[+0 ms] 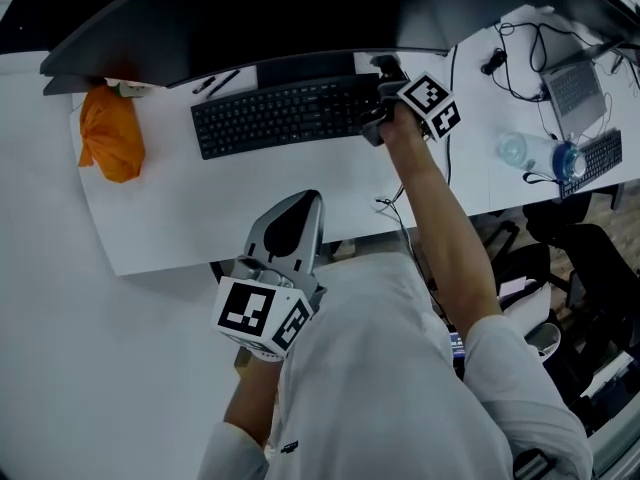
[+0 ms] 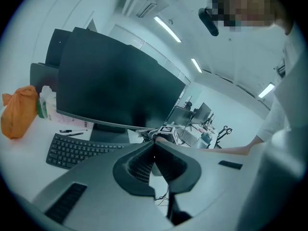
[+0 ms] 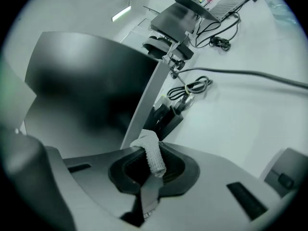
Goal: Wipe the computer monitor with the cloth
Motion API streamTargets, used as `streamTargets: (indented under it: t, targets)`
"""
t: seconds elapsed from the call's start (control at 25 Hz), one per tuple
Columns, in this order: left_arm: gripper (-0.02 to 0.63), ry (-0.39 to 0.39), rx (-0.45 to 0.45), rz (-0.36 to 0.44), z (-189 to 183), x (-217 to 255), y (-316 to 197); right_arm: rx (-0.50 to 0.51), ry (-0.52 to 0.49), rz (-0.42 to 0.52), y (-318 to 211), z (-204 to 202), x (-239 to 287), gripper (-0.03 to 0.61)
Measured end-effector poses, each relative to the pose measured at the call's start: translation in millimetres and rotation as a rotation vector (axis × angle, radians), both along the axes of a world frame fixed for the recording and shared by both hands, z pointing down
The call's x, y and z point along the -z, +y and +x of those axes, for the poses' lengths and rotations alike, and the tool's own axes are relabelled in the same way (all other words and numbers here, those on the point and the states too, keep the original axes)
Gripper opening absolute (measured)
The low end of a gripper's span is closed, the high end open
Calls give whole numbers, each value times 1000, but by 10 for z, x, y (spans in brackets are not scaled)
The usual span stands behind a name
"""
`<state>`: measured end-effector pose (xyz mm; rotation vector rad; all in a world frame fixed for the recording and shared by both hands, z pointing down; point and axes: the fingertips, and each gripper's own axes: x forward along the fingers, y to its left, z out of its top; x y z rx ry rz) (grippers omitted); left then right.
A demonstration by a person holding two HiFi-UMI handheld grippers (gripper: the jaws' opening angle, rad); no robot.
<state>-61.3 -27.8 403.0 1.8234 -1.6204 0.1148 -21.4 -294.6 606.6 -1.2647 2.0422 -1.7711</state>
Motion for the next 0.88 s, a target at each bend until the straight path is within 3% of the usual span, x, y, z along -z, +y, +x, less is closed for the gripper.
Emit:
streamTargets:
  t: [0.56, 0.72, 0.88]
  targets:
    - [19, -9, -77, 18, 555, 47, -366, -95, 51, 39, -442, 1027, 24, 25]
    - [19, -16, -84, 23, 634, 66, -398, -38, 123, 154, -556, 1169, 231, 25]
    - [20, -19, -95, 32, 710, 97, -414, 67, 155, 333, -614, 1142, 671, 25]
